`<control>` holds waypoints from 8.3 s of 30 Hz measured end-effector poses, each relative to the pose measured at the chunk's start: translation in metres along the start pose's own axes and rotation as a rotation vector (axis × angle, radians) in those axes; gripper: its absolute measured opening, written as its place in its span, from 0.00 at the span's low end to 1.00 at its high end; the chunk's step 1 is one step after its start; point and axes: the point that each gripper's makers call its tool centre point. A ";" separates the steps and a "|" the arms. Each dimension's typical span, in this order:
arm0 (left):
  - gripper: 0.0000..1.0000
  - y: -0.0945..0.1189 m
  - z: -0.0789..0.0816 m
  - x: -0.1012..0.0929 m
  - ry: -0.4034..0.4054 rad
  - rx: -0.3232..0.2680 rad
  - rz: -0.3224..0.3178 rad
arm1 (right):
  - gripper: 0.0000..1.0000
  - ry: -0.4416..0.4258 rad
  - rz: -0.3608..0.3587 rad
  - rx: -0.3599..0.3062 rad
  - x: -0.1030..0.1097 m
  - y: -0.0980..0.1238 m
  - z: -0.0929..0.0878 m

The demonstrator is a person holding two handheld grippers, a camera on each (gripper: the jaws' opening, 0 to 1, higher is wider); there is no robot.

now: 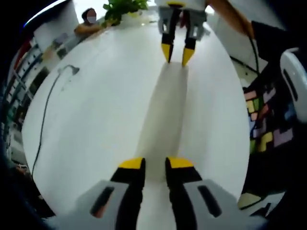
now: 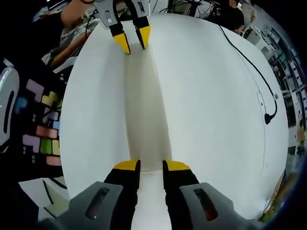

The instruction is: Arrange the utensils inside the cutlery case until each visible utensil rests in its matching compartment.

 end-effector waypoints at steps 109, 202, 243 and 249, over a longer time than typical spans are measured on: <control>0.43 0.011 -0.027 0.005 0.728 -0.677 0.443 | 0.51 -0.543 -0.419 -1.054 0.012 -0.002 -0.002; 0.44 -0.043 0.029 0.041 0.632 -0.658 0.437 | 0.47 -0.538 -0.505 -0.996 -0.053 -0.010 -0.027; 0.43 -0.034 0.012 0.042 0.678 -0.646 0.446 | 0.52 -0.640 -0.509 -1.091 -0.037 -0.001 -0.043; 0.43 -0.008 0.009 0.051 0.690 -0.721 0.502 | 0.51 -0.687 -0.692 -1.160 -0.033 0.038 -0.065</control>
Point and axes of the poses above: the point that each gripper's makers call its tool centre point, and the gripper's own axes: y roughly backward along the fingers, x roughly to its left, z roughly out of its top, and after that the axes turned 8 degrees about z, right-handed
